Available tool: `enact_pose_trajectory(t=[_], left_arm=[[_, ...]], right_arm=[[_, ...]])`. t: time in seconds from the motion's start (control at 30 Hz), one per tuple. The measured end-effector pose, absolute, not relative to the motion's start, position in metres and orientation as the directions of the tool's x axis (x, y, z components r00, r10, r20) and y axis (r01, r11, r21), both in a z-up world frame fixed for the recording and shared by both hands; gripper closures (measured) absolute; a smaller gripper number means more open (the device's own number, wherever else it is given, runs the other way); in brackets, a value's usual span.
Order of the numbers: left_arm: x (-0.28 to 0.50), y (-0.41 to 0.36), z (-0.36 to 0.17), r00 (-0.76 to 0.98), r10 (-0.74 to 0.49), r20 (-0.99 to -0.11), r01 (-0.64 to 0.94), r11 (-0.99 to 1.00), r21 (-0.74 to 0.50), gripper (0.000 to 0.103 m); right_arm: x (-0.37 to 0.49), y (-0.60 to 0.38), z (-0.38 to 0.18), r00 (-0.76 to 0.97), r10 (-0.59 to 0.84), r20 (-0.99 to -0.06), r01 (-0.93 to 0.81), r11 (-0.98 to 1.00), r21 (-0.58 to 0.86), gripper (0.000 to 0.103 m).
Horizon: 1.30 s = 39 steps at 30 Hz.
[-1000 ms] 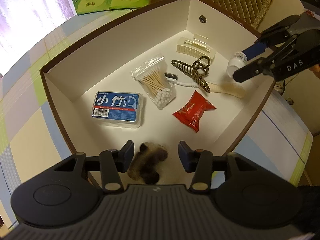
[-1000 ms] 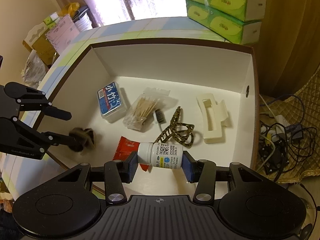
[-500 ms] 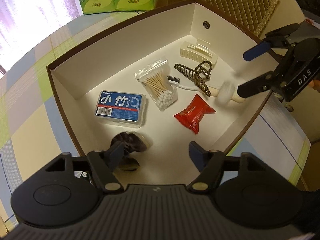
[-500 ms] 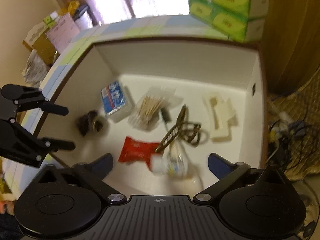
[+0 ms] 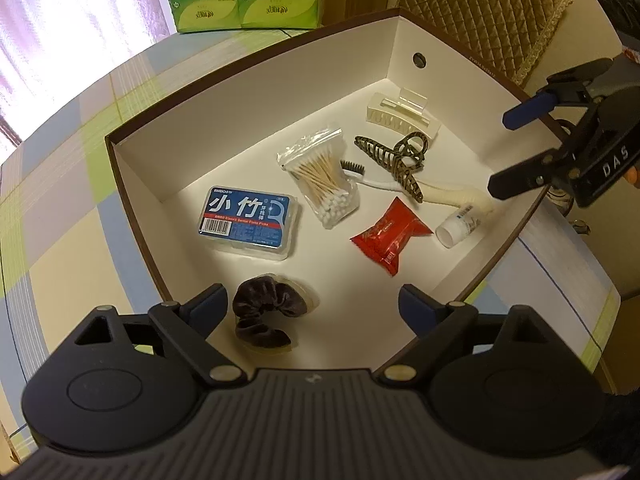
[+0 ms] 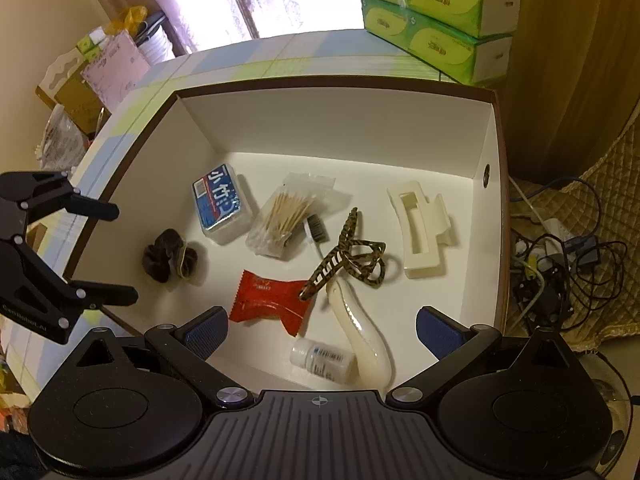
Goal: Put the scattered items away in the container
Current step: 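Open both tools to drop the hair tie and pill bottle in the box, then withdraw both tools from the box toward the black cable and green tube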
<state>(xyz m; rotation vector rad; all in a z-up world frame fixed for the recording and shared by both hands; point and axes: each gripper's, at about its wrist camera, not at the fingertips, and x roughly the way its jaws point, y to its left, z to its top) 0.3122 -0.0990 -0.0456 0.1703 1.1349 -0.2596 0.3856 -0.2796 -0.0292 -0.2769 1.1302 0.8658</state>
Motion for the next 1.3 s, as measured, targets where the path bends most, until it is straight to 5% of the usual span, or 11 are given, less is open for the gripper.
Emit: enact_pose_trajectory(t=[0.73, 1.3], left_arm=[[0.250, -0.065, 0.005, 0.524, -0.160, -0.836, 0.256, 0.966, -0.024, 0.010], [0.141, 0.056, 0.004, 0.591, -0.039, -0.806, 0.006, 0.999, -0.044, 0.015]], right_arm=[[0.333, -0.278, 0.003, 0.287, 0.469, -0.835, -0.703, 0.696, 0.148, 0.000], [0.211, -0.221, -0.002, 0.388, 0.557, -0.734, -0.693, 0.701, 0.166, 0.000]])
